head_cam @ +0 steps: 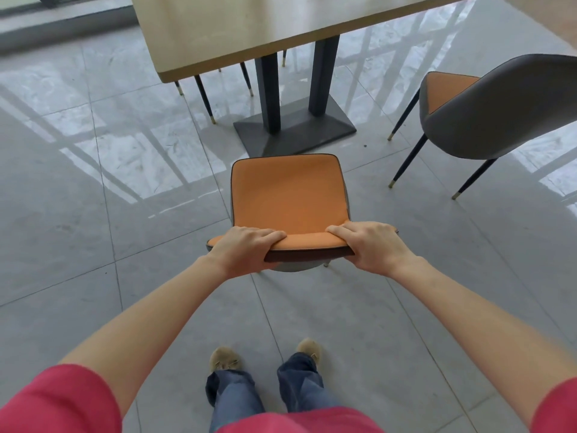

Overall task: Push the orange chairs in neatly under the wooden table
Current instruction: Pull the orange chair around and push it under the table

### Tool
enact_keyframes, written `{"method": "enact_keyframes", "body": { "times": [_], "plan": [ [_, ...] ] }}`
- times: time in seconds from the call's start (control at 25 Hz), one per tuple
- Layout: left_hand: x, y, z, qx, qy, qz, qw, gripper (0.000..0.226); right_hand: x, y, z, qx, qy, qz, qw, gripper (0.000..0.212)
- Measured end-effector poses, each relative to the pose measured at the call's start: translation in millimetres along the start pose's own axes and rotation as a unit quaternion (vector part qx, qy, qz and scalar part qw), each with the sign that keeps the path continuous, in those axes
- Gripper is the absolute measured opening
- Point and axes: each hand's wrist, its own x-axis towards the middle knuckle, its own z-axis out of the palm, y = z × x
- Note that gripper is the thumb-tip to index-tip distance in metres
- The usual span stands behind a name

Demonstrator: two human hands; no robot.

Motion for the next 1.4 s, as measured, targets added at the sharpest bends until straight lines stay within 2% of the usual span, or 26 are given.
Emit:
{"method": "enact_keyframes", "body": {
  "times": [0.24,0.44,0.72,0.84,1.0,1.12,1.4],
  "plan": [
    [30,2,6,0.014,0.024,-0.004,1.000,0.034,9,40,12,0.012,0.073,-0.021,0.997,0.057],
    [48,-4,12,0.013,0.043,-0.003,0.999,0.043,17,65,20,0.026,0.118,-0.033,0.992,0.053],
    [80,-41,-4,0.041,0.056,0.001,0.998,0.039,59,88,6,0.025,0.168,-0.041,0.985,0.046],
    [90,-46,-5,0.043,0.074,-0.008,0.996,0.040,67,99,3,0.024,0.181,-0.042,0.982,0.046],
    [87,-41,1,0.046,0.069,-0.006,0.997,0.028,64,101,7,0.017,0.178,-0.064,0.982,0.048],
    [92,-41,3,0.037,0.070,-0.024,0.997,0.036,68,111,2,-0.002,0.166,-0.096,0.981,0.050],
    [109,-43,6,0.049,0.088,-0.056,0.993,0.036,76,128,-8,-0.006,0.172,-0.101,0.980,0.049]
  ]
}}
